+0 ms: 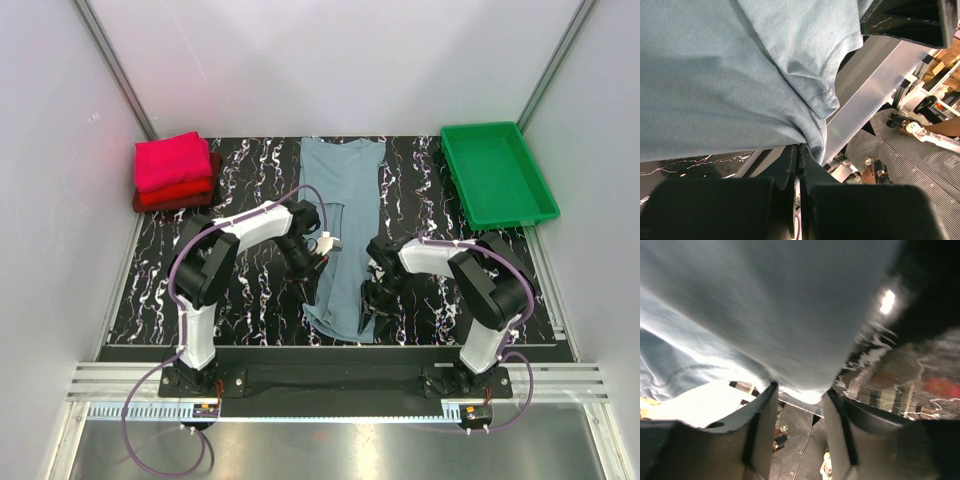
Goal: Fold and stack the t-shirts
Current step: Fold the tshirt
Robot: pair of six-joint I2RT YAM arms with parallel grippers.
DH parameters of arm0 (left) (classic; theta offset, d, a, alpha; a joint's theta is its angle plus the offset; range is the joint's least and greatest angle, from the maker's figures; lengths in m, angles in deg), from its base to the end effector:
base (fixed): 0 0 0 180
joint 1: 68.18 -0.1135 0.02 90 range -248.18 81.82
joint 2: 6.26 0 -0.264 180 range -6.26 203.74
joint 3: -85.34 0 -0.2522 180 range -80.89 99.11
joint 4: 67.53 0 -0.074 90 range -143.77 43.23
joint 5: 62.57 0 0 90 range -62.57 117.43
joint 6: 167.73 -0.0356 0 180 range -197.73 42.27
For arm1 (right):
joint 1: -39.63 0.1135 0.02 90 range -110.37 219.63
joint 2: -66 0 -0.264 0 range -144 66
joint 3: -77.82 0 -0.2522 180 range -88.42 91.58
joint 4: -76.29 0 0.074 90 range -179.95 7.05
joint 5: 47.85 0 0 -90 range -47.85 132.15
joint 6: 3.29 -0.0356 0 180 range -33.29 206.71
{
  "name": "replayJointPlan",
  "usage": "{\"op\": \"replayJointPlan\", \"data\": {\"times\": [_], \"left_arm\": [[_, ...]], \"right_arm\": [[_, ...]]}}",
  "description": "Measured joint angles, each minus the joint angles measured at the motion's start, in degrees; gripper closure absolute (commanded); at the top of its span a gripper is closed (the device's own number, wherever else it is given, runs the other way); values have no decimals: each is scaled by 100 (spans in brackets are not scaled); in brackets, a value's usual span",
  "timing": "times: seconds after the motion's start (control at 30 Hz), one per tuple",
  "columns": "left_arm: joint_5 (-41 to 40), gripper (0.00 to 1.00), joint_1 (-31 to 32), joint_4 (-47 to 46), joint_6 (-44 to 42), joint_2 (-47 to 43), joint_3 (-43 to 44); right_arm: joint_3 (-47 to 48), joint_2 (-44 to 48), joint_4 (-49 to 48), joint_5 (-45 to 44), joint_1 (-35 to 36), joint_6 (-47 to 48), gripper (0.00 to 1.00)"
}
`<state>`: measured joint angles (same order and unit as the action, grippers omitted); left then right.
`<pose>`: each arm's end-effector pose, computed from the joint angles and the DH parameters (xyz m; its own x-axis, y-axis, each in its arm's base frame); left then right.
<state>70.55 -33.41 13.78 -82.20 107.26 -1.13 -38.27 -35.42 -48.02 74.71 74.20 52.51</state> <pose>0.2677 -0.2155 0.1713 -0.7792 0.6102 0.1431 0.3681 0.6303 -0.6835 0.2086 0.1670 0.1149 -0.9349 -0.0689 0.3482 0.0870 0.9065 0.4130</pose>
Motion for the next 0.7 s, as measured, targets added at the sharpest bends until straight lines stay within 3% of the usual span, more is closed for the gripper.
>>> {"op": "replayJointPlan", "data": {"times": [0.1,0.13,0.17,0.3,0.53,0.7], "left_arm": [[0,100,0,0,0,-2,0],[0,100,0,-2,0,-9,-2],[0,100,0,-4,0,-22,-9],[0,100,0,-13,0,-98,-44],[0,100,-28,-11,-9,-208,-50],[0,100,-83,46,-66,-356,-166]], "right_arm": [[192,-151,48,-70,61,-2,65],[256,-199,59,-105,85,-2,82],[319,-245,76,-162,109,15,87],[446,-339,144,-310,195,-13,100],[411,-236,323,-452,192,-4,100],[111,568,767,-656,-33,155,100]]}}
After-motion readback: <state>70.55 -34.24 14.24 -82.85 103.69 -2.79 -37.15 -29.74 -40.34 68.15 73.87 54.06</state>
